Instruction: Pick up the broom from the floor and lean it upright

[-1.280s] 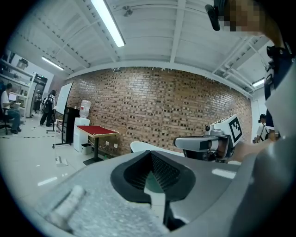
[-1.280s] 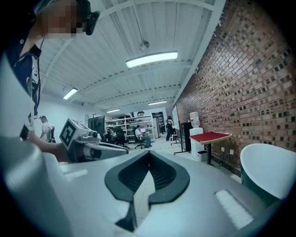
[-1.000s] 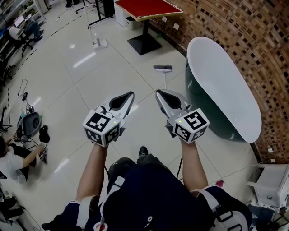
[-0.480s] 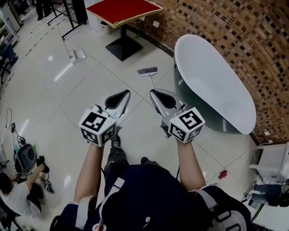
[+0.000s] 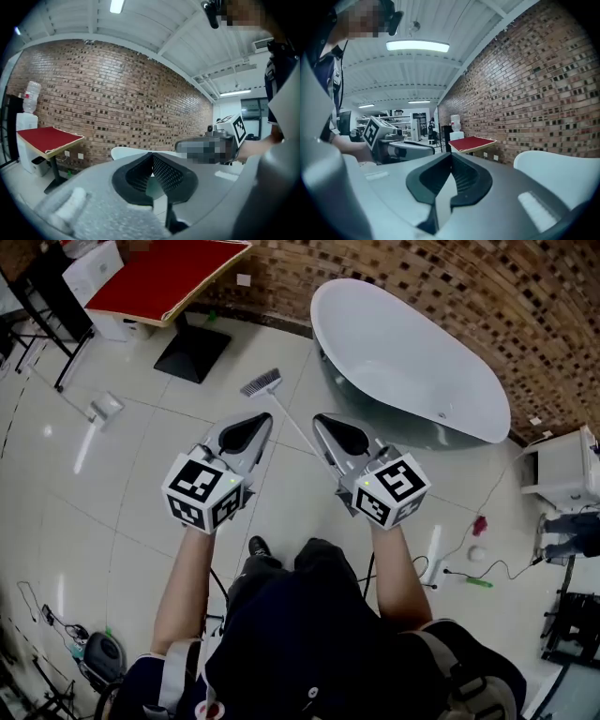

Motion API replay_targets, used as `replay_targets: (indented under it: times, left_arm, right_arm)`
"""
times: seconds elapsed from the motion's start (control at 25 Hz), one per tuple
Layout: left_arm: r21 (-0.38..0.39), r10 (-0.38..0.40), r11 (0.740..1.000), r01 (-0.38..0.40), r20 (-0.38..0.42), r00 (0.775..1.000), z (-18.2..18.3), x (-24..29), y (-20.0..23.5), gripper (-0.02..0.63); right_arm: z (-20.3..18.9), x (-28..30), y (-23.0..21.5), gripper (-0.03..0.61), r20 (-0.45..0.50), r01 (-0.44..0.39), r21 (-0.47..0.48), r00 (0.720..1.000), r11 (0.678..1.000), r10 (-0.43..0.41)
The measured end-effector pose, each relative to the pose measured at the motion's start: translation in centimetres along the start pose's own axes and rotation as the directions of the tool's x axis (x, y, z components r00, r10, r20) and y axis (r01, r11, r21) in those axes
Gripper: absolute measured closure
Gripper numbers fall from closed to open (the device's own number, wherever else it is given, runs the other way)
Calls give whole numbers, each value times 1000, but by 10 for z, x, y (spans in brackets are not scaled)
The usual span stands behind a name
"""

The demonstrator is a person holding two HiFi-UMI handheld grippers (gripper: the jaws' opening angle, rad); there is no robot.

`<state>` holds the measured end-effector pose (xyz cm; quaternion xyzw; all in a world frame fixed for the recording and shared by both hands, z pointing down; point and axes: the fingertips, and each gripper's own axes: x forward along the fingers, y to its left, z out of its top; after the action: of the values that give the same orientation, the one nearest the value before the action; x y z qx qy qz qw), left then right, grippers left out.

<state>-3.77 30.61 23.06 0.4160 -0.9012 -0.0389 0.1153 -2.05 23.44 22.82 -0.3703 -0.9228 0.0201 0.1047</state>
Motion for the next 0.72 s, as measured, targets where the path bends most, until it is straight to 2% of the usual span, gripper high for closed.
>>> replay_targets:
  times: [0.12, 0.28, 0.52, 0.64, 0.72]
  left_arm:
    - [5, -100, 995, 101, -31, 994, -5, 38, -2, 612]
    - [35, -208, 977, 212, -78, 975, -14, 92, -16, 612]
    - [104, -269, 952, 286, -152, 951, -22, 153, -41, 612]
    - [129, -327, 928, 350, -172, 929, -17, 180, -56, 612]
    - [141, -386, 899, 414, -189, 903, -14, 198, -69, 612]
  right_arm:
    - [-11, -13, -31, 577, -17, 105, 36, 994, 994, -104]
    - [-22, -34, -82, 577, 0, 208, 82, 978, 975, -209]
    - [-19, -61, -141, 577, 74, 293, 138, 949, 946, -305]
    - [-12, -81, -165, 577, 92, 353, 146, 925, 924, -368]
    - [-12, -99, -179, 577, 98, 413, 168, 897, 895, -432]
